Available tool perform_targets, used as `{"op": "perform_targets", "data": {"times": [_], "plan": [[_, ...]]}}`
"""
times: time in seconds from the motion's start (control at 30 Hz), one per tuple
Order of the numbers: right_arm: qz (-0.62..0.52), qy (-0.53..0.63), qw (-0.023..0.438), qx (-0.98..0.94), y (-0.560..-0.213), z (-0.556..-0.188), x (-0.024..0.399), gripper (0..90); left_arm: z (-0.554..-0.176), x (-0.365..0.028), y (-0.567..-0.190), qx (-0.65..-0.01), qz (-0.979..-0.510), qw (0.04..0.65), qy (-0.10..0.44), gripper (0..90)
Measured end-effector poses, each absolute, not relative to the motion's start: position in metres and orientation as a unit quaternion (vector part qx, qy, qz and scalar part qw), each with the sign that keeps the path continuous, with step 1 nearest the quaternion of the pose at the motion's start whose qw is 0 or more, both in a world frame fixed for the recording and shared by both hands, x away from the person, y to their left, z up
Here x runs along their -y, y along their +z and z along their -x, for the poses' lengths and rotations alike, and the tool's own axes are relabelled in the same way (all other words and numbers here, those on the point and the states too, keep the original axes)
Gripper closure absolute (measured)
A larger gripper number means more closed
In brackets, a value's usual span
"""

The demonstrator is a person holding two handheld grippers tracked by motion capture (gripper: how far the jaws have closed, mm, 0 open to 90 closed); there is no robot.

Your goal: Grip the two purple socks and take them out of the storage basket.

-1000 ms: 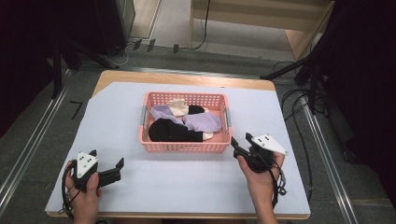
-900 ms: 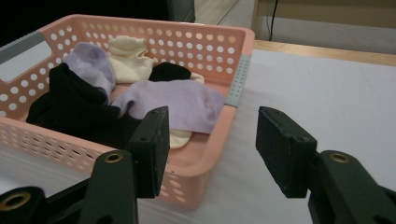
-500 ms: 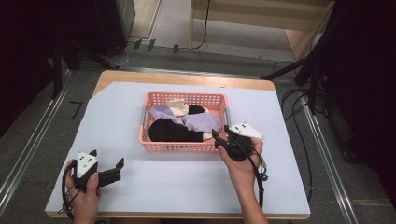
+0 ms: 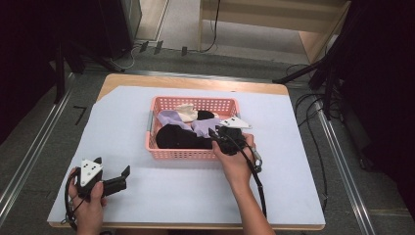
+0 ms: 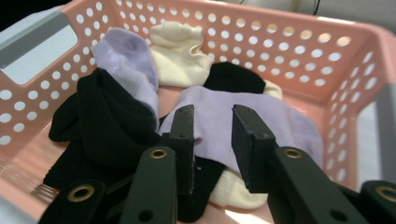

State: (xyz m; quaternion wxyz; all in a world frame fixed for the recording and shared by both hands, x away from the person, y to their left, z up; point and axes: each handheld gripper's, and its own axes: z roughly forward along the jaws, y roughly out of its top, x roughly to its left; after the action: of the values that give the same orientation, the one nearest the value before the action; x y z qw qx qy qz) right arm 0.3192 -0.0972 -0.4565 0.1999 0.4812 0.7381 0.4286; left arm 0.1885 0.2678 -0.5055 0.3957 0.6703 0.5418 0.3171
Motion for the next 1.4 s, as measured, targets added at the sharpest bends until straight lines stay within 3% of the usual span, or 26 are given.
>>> {"op": "perform_targets", "data": {"times": [0.53, 0.63, 0.73, 1.23, 1.4], "plan": [[-0.513, 0.383, 0.144, -0.755, -0.472, -0.348, 0.073, 73.7, -0.189, -0.267, -0.506, -0.541, -0.67, 0.395, 0.318, 4.3], [-0.515, 0.36, 0.132, -0.767, -0.478, -0.351, 0.069, 85.0, -0.189, -0.268, -0.506, -0.541, -0.671, 0.395, 0.319, 5.0], [-0.512, 0.373, 0.127, -0.763, -0.475, -0.349, 0.069, 88.4, -0.188, -0.268, -0.506, -0.541, -0.671, 0.395, 0.318, 5.0], [-0.465, 0.492, 0.146, -0.721, -0.412, -0.318, 0.083, 88.4, -0.189, -0.267, -0.506, -0.541, -0.671, 0.394, 0.318, 5.9], [-0.501, 0.432, 0.189, -0.726, -0.425, -0.328, 0.098, 87.2, -0.189, -0.267, -0.506, -0.541, -0.671, 0.395, 0.319, 5.9]]}}
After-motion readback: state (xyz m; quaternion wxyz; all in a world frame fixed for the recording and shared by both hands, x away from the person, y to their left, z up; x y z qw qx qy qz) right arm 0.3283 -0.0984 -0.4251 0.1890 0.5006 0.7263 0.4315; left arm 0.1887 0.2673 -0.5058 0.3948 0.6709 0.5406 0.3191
